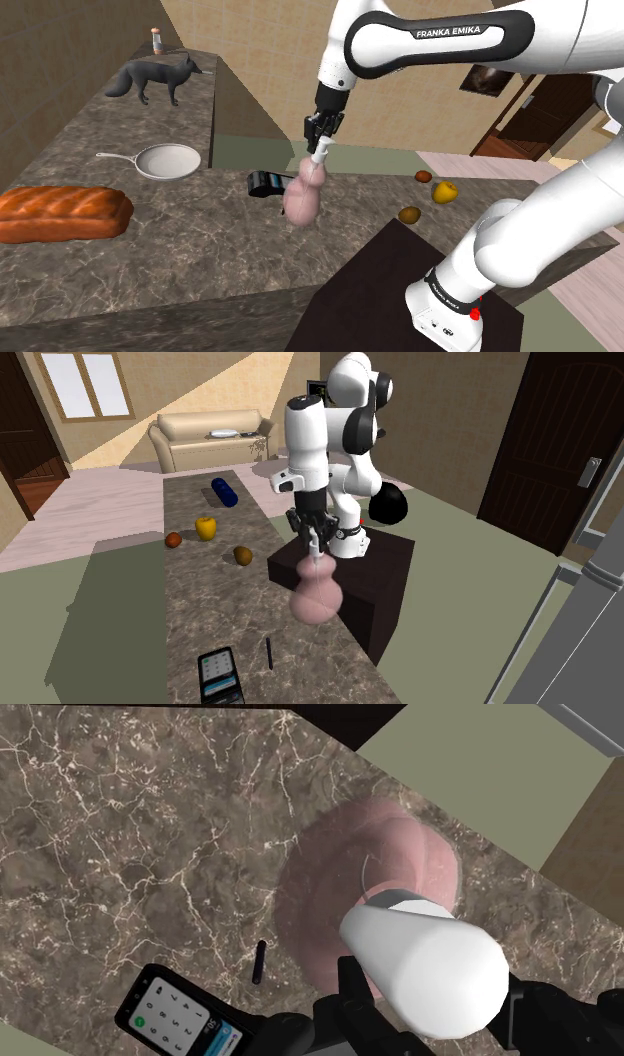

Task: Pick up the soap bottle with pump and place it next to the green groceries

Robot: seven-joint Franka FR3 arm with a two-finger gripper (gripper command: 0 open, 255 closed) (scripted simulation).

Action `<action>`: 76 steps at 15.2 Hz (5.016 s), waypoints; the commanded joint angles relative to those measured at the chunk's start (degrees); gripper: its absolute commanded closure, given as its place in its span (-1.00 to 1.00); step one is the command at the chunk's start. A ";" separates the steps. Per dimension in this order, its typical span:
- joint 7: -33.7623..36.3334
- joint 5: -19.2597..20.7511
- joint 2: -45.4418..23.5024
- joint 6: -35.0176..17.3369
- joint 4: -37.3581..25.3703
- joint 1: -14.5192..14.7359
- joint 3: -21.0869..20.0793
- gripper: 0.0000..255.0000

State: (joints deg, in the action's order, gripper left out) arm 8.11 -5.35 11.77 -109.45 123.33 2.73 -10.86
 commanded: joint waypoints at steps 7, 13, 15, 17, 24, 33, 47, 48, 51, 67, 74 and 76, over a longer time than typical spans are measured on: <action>0.08 0.09 0.87 6.17 -5.35 -0.15 0.31 1.00; 0.29 0.19 0.98 10.78 -9.85 -0.23 0.46 1.00; 0.37 0.23 0.92 12.32 -11.45 -0.25 0.49 1.00; 0.46 0.28 0.81 13.86 -13.11 -0.28 0.53 1.00; 0.82 0.47 0.00 19.31 -19.36 -0.36 0.61 1.00; 1.42 0.79 -2.05 26.52 -28.61 -0.42 0.60 1.00; -17.31 3.66 1.37 28.15 -25.89 -7.61 12.10 1.00; -18.75 3.93 1.23 28.22 -26.06 -8.16 12.99 1.00; -23.08 4.70 0.41 28.44 -27.00 -9.79 15.66 1.00; -46.82 4.40 -14.00 31.12 -43.55 -19.84 29.28 1.00; -57.24 -0.32 -27.20 35.70 -60.35 -27.60 33.77 1.00; -59.92 -2.49 -32.42 38.24 -67.79 -30.97 34.52 1.00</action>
State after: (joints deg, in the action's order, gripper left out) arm -50.21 -6.43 -17.26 -72.56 60.15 -26.31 23.22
